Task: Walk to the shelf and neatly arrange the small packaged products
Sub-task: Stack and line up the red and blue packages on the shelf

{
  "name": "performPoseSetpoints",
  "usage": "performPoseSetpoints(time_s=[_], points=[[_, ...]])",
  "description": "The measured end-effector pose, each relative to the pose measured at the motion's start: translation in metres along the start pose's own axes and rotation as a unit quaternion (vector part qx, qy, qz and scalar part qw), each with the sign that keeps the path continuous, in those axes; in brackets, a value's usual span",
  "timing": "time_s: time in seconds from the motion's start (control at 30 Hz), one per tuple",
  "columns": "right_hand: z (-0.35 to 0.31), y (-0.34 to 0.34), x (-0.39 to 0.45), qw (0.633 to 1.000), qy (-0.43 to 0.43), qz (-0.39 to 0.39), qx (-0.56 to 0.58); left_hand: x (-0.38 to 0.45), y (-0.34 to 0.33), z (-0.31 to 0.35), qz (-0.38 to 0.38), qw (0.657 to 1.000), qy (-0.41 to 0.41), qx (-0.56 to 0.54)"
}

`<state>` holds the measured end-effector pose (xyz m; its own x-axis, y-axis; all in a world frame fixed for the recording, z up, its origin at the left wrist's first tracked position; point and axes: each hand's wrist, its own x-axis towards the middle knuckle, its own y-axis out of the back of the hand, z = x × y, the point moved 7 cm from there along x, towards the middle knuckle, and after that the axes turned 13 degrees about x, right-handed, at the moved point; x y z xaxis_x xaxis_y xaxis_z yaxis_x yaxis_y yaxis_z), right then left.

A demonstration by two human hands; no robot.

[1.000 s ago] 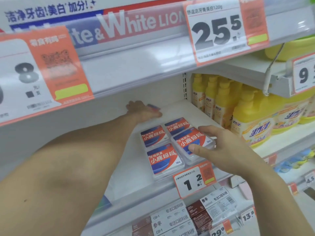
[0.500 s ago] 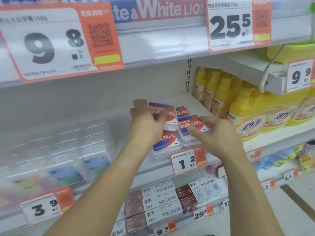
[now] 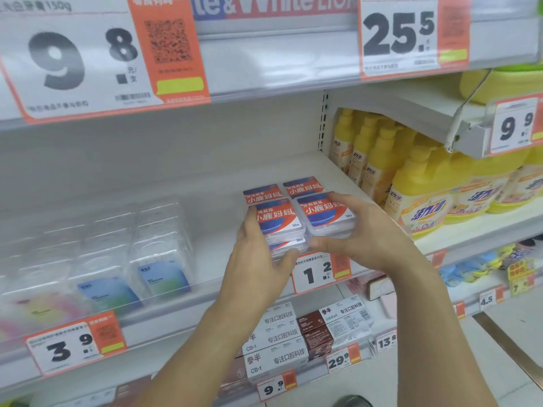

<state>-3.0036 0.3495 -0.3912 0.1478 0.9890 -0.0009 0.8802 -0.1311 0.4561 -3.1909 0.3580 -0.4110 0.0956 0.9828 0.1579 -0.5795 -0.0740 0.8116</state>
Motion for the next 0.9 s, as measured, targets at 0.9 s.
performPoseSetpoints(time_s=[0.9], points=[[0.011, 0.008, 0.006, 1.0, 0.007, 0.027, 0.002, -0.017, 0.013, -0.008, 0.014, 0.998, 0.015, 0.055]])
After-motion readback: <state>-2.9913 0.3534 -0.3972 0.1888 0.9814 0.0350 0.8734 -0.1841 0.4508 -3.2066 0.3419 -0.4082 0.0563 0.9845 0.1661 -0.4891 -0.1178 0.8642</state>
